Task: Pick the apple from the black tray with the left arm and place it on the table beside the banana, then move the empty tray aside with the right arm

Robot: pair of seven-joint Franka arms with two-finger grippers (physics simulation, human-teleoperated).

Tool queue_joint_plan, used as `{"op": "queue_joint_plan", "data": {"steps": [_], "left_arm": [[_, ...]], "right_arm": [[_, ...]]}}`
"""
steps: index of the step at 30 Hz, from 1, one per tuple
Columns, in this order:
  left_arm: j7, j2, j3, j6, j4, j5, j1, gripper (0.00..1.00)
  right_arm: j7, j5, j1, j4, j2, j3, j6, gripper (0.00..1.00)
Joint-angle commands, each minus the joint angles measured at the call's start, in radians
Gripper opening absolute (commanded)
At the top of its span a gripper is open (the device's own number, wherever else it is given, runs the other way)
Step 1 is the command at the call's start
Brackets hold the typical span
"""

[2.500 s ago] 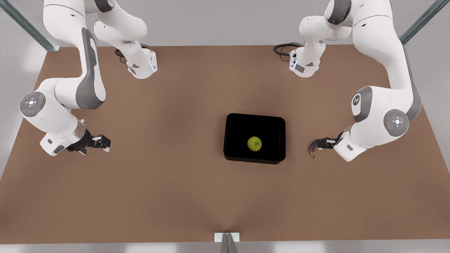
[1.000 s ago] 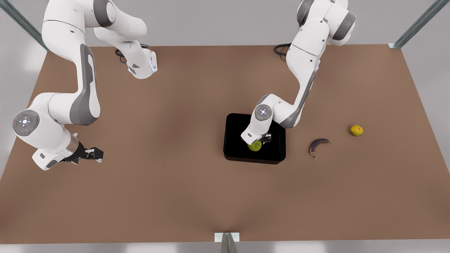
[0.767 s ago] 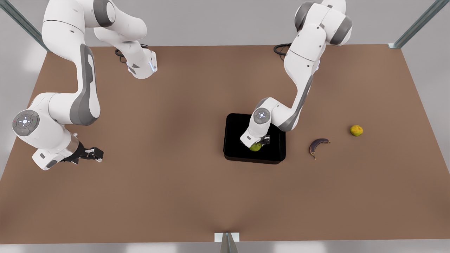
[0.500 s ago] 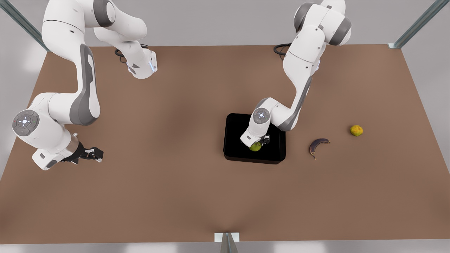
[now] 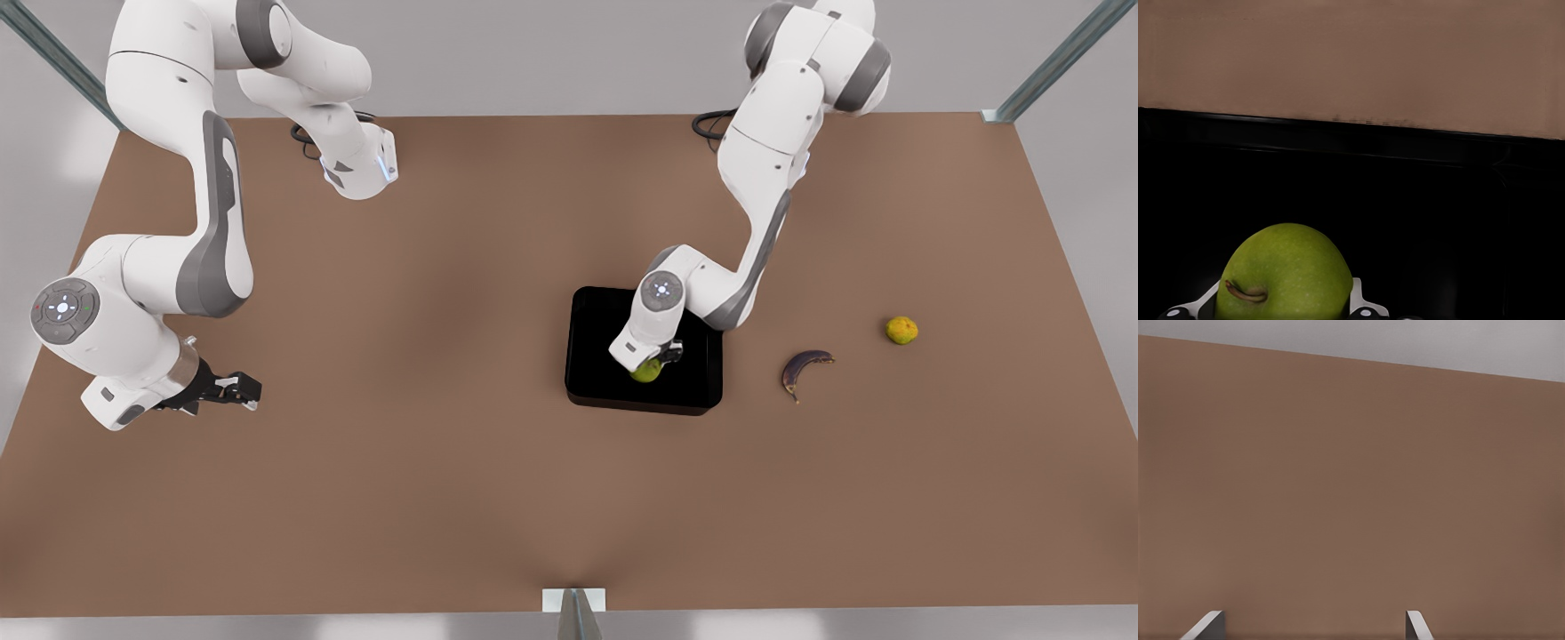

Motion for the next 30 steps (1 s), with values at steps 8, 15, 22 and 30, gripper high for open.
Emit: {"op": "queue_joint_plan", "data": {"steps": [8, 15, 22, 30], "left_arm": [[0.540, -0.149, 0.071, -0.743, 0.258, -0.003, 0.169, 0.84], [1.089, -0.050, 0.287, -0.550, 0.255, -0.034, 0.359, 0.84], [1.091, 0.109, 0.281, -0.349, 0.238, -0.089, 0.403, 1.00], [0.600, 0.039, 0.327, -0.943, 0.673, -0.483, 0.402, 1.00]], "right_arm": [[0.351, -0.005, 0.130, 0.155, -0.008, 0.073, -0.220, 1.00], [1.010, -0.002, 0.373, 0.214, 0.046, 0.070, -0.189, 1.00], [1.265, 0.029, 0.549, 0.143, 0.086, 0.112, -0.004, 1.00], [1.391, 0.026, 0.563, -0.082, 0.026, 0.179, 0.323, 1.00]]}}
